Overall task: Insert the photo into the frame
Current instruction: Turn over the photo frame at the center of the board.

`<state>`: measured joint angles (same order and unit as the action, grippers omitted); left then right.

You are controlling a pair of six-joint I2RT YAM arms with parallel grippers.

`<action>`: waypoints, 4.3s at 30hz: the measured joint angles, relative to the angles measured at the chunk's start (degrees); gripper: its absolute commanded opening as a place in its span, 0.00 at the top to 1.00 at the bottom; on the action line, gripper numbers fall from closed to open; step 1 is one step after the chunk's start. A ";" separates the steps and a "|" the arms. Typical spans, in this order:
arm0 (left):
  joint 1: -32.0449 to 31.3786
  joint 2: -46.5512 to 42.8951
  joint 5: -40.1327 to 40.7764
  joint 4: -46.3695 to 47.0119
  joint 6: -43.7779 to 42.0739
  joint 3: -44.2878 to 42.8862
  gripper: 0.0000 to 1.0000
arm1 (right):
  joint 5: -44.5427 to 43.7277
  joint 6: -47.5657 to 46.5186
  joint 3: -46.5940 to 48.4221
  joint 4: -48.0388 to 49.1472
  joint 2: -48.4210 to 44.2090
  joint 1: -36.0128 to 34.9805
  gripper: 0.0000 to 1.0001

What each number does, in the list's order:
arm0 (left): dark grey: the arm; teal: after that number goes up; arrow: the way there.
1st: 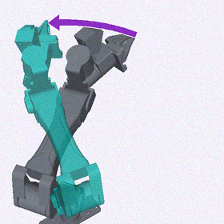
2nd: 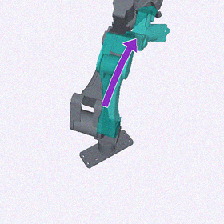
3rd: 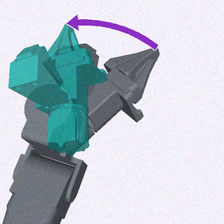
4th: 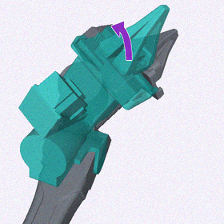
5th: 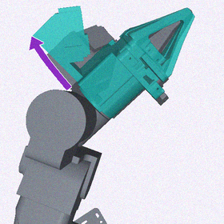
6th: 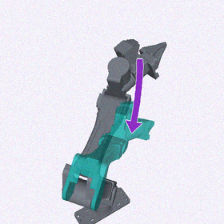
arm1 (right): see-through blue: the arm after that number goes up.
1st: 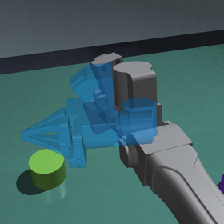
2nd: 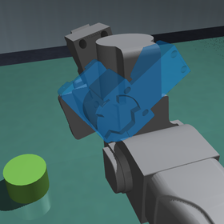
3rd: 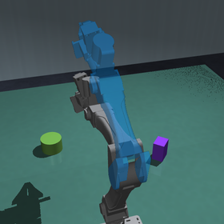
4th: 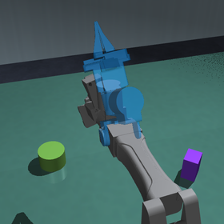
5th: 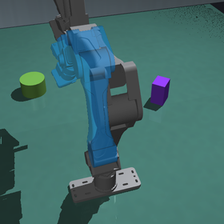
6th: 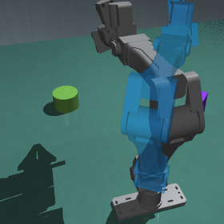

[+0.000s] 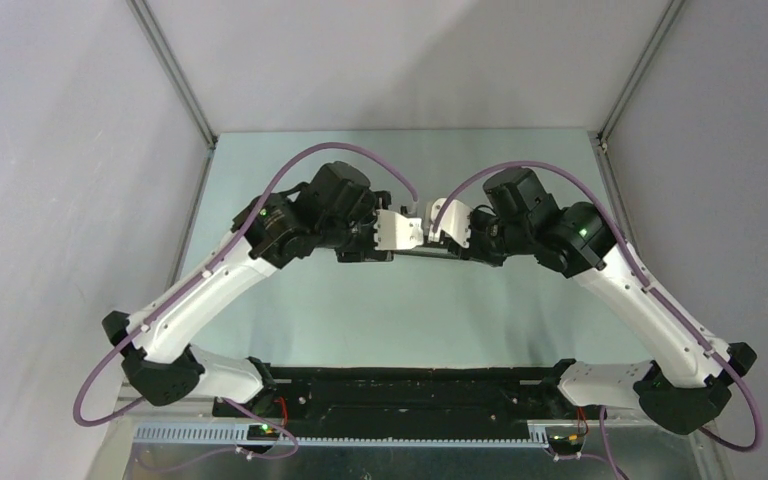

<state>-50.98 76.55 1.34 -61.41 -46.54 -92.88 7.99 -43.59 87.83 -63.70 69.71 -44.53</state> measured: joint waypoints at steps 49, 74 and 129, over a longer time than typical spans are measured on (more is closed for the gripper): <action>1.42 14.49 -8.70 -5.44 13.81 -15.69 1.00 | 6.47 8.87 0.15 6.97 -3.65 13.99 0.08; 28.11 21.03 -24.39 2.91 53.81 -16.59 1.00 | 8.50 27.78 -2.86 14.58 -6.58 29.11 0.01; 46.73 22.32 -36.06 66.40 89.81 45.22 0.50 | 41.35 57.13 -16.90 46.71 45.11 36.33 0.05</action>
<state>-4.25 98.87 -34.72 4.99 43.27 -47.66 49.34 13.54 70.94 -16.99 114.83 -8.21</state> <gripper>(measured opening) 0.480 0.958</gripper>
